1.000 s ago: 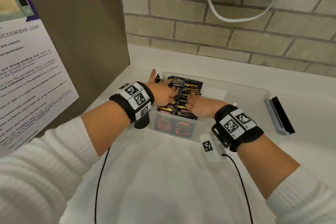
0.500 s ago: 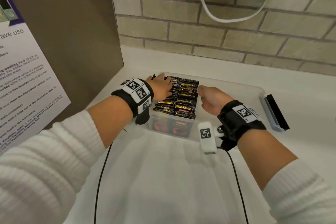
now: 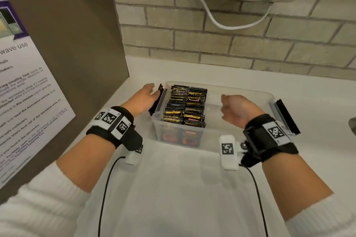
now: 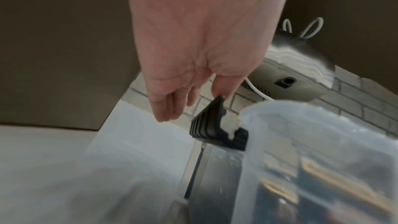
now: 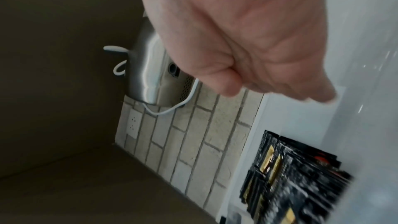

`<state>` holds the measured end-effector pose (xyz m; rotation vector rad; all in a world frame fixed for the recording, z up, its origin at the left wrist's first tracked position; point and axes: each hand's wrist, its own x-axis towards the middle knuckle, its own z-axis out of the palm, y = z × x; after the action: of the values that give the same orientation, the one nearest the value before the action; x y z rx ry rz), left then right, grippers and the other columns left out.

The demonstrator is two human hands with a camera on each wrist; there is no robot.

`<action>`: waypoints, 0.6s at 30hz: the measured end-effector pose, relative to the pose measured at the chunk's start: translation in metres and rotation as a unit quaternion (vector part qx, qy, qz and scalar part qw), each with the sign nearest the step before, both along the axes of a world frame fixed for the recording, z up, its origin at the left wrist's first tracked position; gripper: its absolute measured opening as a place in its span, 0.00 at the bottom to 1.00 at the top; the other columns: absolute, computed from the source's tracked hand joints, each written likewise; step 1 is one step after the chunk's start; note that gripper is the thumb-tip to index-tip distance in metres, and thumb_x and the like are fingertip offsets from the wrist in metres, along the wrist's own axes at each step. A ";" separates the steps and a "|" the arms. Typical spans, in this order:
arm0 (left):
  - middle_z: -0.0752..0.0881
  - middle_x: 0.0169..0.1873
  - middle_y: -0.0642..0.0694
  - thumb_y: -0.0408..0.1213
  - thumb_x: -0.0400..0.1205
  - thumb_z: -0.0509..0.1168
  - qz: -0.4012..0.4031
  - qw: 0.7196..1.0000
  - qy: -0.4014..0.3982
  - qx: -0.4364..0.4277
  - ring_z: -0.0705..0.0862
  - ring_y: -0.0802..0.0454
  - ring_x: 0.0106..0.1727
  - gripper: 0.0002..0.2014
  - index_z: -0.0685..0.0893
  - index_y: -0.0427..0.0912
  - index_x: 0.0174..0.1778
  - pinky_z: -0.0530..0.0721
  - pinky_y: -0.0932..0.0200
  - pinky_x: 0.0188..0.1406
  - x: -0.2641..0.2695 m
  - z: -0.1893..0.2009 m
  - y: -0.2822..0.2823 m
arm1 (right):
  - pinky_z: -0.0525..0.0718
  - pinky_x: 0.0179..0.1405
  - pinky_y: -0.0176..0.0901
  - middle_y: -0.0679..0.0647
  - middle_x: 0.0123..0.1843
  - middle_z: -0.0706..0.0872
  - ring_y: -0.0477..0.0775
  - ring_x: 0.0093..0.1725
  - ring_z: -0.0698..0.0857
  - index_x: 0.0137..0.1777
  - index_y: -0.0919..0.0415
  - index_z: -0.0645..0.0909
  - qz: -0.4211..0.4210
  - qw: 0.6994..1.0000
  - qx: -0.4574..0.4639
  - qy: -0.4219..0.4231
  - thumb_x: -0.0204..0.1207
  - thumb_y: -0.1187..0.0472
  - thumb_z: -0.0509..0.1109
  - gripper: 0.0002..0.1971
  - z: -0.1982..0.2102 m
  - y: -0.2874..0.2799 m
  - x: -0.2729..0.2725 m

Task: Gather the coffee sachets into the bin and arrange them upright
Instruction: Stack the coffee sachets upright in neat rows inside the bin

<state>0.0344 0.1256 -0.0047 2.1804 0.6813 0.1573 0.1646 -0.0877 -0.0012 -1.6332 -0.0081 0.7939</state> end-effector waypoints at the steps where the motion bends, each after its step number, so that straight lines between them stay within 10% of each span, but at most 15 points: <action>1: 0.67 0.77 0.39 0.46 0.87 0.51 -0.004 1.000 0.003 -0.012 0.70 0.44 0.74 0.26 0.58 0.39 0.80 0.66 0.55 0.71 -0.003 -0.002 -0.005 | 0.75 0.43 0.42 0.51 0.39 0.69 0.48 0.39 0.73 0.43 0.60 0.70 0.041 0.999 -0.021 0.016 0.85 0.59 0.55 0.10 0.000 0.002 -0.009; 6: 0.77 0.61 0.43 0.40 0.87 0.52 -0.027 0.997 -0.040 -0.055 0.78 0.49 0.57 0.18 0.66 0.39 0.72 0.75 0.60 0.50 -0.011 -0.009 -0.027 | 0.76 0.39 0.43 0.60 0.51 0.84 0.53 0.42 0.81 0.58 0.66 0.73 0.157 0.986 -0.009 0.058 0.87 0.60 0.52 0.12 -0.020 0.020 -0.020; 9: 0.74 0.57 0.48 0.34 0.87 0.51 0.001 0.996 -0.069 -0.056 0.74 0.52 0.55 0.19 0.63 0.39 0.75 0.71 0.62 0.50 -0.014 -0.013 -0.035 | 0.76 0.38 0.46 0.60 0.46 0.79 0.56 0.39 0.77 0.48 0.65 0.73 0.138 0.987 -0.005 0.083 0.87 0.60 0.51 0.12 -0.013 0.019 -0.019; 11: 0.74 0.55 0.47 0.31 0.87 0.50 0.019 0.995 -0.081 -0.057 0.76 0.50 0.56 0.19 0.64 0.38 0.75 0.70 0.62 0.50 -0.015 -0.014 -0.037 | 0.78 0.52 0.51 0.59 0.51 0.77 0.63 0.52 0.78 0.54 0.67 0.73 0.099 0.992 -0.019 0.069 0.87 0.59 0.51 0.13 -0.006 0.017 -0.014; 13: 0.76 0.54 0.45 0.29 0.86 0.49 0.023 0.995 -0.084 -0.054 0.77 0.47 0.56 0.18 0.65 0.37 0.74 0.70 0.62 0.49 -0.015 -0.016 -0.036 | 0.64 0.76 0.58 0.65 0.79 0.63 0.67 0.79 0.62 0.78 0.67 0.61 0.041 0.999 -0.014 0.011 0.85 0.60 0.52 0.23 -0.002 0.020 -0.005; 18: 0.78 0.58 0.40 0.26 0.85 0.48 0.009 0.997 -0.072 -0.035 0.77 0.47 0.55 0.19 0.66 0.36 0.73 0.72 0.64 0.44 -0.013 -0.018 -0.033 | 0.53 0.81 0.58 0.64 0.84 0.48 0.65 0.83 0.50 0.82 0.67 0.48 -0.012 0.998 0.058 0.009 0.82 0.57 0.48 0.30 -0.003 0.035 0.003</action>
<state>0.0214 0.0922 -0.0224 2.0749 0.6162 0.2927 0.1676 -0.0525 -0.0044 -1.5137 -0.0219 0.7750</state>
